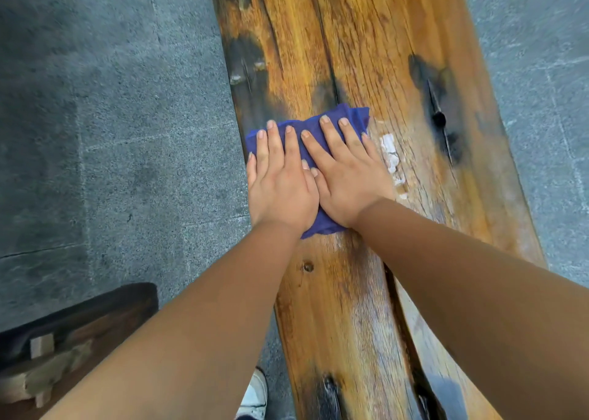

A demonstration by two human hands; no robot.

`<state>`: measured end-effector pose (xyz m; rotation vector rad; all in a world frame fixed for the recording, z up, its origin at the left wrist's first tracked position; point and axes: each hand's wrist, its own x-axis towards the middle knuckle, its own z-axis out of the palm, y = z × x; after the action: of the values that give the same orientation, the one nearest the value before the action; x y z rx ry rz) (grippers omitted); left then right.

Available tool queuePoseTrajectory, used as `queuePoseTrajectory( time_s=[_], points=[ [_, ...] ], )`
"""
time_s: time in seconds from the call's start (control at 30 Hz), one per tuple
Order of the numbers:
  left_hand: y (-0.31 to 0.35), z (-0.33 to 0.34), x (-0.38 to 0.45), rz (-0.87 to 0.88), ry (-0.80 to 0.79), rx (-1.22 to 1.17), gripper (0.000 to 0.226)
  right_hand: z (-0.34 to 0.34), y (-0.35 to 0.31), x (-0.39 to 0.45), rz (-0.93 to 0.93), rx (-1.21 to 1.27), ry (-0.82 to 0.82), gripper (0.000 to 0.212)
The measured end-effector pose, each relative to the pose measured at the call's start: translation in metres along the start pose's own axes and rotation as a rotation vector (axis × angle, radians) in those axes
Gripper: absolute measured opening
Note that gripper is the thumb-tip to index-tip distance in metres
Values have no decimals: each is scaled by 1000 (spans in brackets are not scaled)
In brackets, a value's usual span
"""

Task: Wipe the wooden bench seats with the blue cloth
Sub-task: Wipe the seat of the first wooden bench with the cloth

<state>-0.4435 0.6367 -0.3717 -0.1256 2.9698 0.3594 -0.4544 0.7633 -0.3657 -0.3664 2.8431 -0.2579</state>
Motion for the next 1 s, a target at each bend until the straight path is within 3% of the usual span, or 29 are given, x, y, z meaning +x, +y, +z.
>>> queuePoseTrajectory(
  time_s=[0.33,1.0],
  points=[
    [6,-8,96,-16,24,27,63,-24,16,92,17,-12,12,56],
    [8,-11,96,-14,-17,25,59,-28,22,100,-14,3,-15,55]
  ],
)
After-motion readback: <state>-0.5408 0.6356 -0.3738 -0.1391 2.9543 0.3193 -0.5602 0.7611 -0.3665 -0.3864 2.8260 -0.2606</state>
